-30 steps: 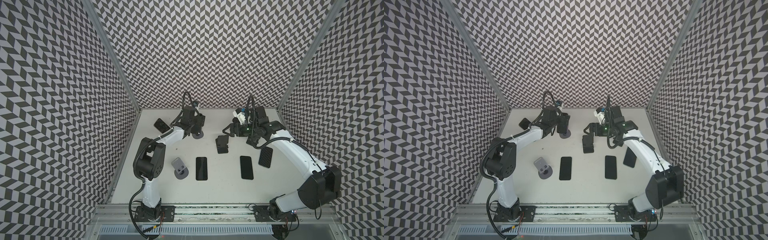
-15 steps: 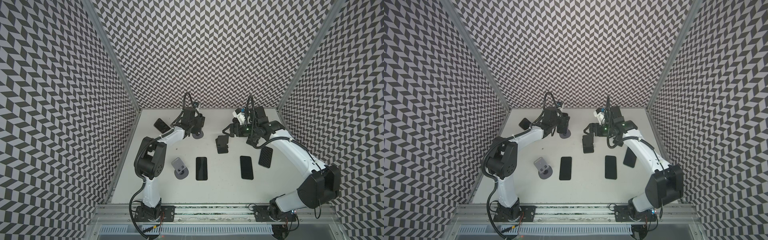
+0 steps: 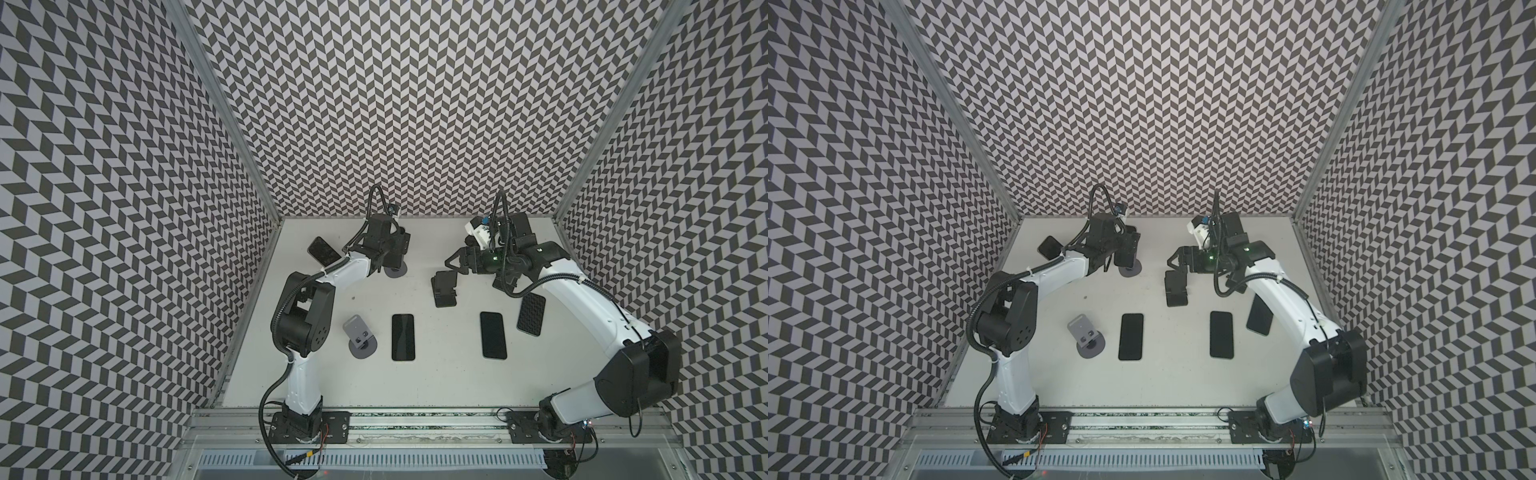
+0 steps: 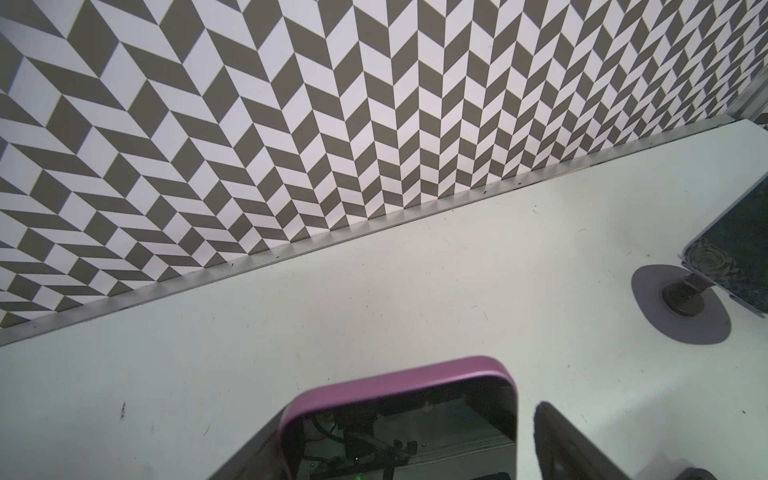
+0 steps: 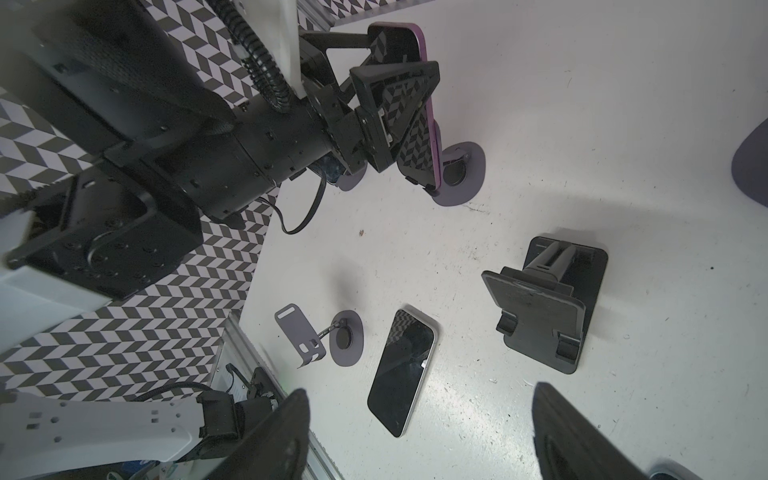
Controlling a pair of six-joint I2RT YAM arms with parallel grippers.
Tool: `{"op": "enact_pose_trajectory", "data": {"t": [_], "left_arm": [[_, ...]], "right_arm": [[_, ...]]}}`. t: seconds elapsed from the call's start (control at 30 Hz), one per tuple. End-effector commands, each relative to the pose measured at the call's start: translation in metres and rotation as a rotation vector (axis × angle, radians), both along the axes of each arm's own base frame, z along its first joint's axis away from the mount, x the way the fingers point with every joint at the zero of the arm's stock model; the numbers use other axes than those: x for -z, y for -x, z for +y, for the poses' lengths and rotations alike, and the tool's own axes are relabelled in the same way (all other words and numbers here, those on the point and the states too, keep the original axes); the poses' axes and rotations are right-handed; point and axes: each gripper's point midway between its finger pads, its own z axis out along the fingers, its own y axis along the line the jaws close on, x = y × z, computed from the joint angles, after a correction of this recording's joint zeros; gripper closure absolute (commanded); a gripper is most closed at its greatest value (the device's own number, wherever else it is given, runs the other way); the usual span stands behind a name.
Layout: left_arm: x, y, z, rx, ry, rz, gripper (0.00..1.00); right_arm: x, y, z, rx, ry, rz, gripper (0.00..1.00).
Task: Remove the phone from the phone stand
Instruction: 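Close the left gripper on the top of the purple-edged phone, then lift the purple-edged phone up out of its stand with the left gripper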
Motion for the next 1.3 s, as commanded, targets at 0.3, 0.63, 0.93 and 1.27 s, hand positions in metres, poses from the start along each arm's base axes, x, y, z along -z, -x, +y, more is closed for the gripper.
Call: {"op": "enact_pose_trajectory", "data": {"t": [0.3, 0.63, 0.93, 1.27], "left_arm": [[0.0009, -0.0073, -0.0004, -0.016, -0.024, -0.007, 0.14], [0.0042, -0.0084, -0.0019, -0.016, -0.014, 0.001, 0.18], [0.0048, -0.0052, -0.0022, -0.008, -0.015, 0.004, 0.22], [0.0006, -0.0052, -0.0008, -0.01, -0.014, -0.004, 0.28]], "right_arm": [[-0.0048, -0.0039, 0.004, -0.021, 0.003, -0.037, 0.18], [-0.0065, -0.0054, 0.0046, -0.024, 0.007, -0.038, 0.18], [-0.0048, -0.0057, 0.0042, -0.024, 0.011, -0.037, 0.18], [-0.0067, -0.0058, 0.0042, -0.024, 0.01, -0.041, 0.18]]}}
